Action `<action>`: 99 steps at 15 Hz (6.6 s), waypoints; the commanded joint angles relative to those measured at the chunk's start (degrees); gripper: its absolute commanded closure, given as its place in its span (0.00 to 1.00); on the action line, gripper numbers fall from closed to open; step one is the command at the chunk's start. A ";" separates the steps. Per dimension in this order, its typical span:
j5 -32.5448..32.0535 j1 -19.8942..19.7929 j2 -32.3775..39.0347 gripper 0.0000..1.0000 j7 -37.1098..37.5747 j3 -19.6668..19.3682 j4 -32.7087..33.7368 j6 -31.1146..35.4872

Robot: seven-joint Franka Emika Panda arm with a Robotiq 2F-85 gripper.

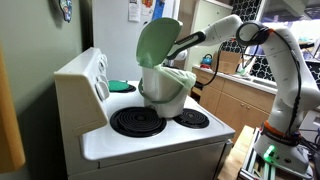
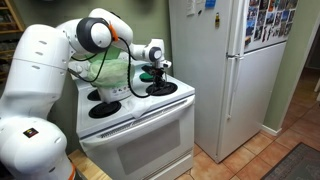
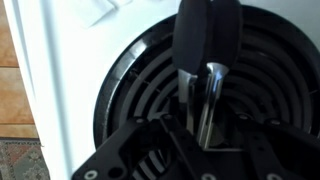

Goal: Use the clamp tongs to pick up the paper towel and put it in the waste bin and then put the clamp tongs back on the right front plate of the stove

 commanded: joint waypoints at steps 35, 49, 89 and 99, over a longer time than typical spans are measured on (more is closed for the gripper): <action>2.66 -2.36 -9.44 0.00 2.08 -0.71 -16.66 12.18; 6.88 -3.31 -8.19 0.42 -3.02 0.18 -15.42 10.12; 9.53 -3.67 -12.35 0.94 -7.30 2.13 -15.12 -0.07; 10.07 -3.65 -20.62 0.75 -5.18 1.76 -16.38 -0.88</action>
